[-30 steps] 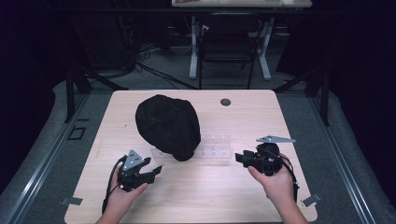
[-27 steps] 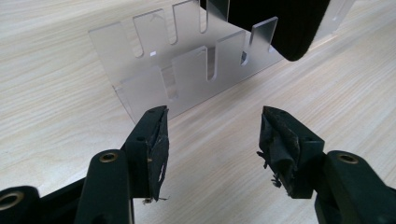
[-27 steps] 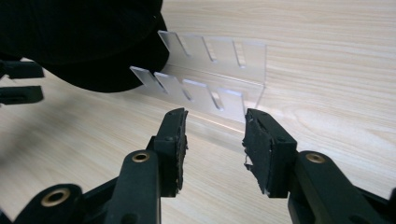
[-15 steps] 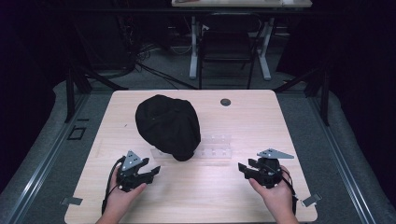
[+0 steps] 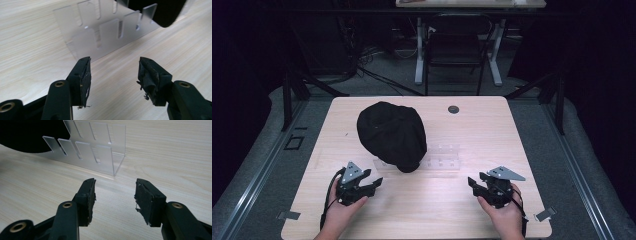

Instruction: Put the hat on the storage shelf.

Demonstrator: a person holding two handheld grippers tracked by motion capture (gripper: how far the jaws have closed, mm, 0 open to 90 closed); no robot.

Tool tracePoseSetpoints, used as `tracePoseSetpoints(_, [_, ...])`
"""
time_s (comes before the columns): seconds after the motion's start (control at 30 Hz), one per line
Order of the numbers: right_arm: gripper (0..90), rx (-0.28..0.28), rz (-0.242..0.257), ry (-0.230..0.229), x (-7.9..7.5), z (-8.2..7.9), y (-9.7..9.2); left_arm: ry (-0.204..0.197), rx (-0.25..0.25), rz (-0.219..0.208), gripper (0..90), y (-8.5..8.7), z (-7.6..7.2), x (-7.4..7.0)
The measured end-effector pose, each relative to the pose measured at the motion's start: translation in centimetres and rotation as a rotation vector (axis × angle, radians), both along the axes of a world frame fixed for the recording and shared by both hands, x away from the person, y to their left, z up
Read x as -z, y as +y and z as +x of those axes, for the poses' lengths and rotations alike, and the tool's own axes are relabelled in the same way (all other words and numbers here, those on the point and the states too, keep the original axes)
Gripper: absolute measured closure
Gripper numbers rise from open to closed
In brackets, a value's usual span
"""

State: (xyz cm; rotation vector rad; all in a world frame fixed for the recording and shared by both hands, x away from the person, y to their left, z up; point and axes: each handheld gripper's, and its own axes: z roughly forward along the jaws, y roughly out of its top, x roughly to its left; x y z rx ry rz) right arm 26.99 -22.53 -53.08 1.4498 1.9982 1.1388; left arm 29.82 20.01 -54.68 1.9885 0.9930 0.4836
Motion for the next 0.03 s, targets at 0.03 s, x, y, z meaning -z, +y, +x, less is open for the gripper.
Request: tracePoseSetpoints(0.03, [49.2, 0.002, 0.004, -0.001, 0.12, -0.03, -0.05, -0.006, 0.005, 0.002, 44.9, -0.24, -0.06, 0.00])
